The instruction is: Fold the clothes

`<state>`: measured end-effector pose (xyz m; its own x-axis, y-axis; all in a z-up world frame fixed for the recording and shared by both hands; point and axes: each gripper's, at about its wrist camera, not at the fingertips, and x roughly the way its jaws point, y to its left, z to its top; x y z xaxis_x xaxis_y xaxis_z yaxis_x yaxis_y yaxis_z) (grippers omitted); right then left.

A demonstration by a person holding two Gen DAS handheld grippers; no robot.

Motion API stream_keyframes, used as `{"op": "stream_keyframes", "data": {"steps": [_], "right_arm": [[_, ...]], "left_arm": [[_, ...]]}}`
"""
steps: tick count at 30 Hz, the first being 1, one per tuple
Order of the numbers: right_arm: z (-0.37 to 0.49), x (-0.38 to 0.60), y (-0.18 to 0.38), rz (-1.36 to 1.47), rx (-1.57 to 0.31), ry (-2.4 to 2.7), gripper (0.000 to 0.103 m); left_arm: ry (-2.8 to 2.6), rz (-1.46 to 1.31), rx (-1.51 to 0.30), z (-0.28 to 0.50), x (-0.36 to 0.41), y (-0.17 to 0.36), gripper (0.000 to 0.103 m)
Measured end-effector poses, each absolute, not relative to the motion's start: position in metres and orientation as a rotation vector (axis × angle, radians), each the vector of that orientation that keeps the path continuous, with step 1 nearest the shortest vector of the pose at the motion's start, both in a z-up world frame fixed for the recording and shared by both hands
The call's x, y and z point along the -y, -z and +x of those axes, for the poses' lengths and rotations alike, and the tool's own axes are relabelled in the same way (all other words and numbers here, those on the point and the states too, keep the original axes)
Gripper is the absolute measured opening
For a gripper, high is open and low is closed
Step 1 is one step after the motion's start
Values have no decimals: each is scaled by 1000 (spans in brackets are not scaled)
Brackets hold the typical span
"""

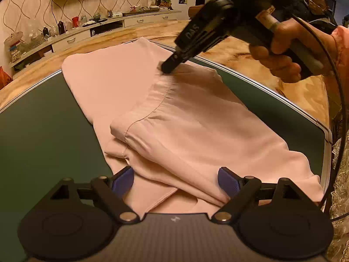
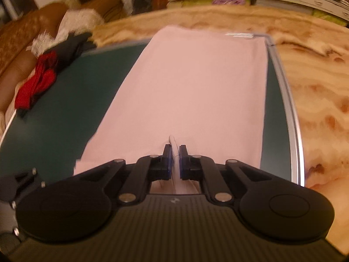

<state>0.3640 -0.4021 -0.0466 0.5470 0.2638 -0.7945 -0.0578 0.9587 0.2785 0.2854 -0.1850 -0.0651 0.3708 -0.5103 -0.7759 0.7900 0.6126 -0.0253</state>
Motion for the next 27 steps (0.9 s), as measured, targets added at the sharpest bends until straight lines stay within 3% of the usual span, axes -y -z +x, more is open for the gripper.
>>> {"op": "stream_keyframes", "data": {"steps": [8,13,15,27], "right_arm": [[382,395,67,210,-1003,-163,13],[363,401,53,199,-968,-142,42],[352,405,46,190,-951,-132,47],[245,405,38,284,-951,-302,47]], "left_arm": [[853,415,-781,273,182,57,89],[907,434,-704,267,188,40,89],[928,437,-704,270,192,40,89],[891,431,-792,285,189,64,90]]}}
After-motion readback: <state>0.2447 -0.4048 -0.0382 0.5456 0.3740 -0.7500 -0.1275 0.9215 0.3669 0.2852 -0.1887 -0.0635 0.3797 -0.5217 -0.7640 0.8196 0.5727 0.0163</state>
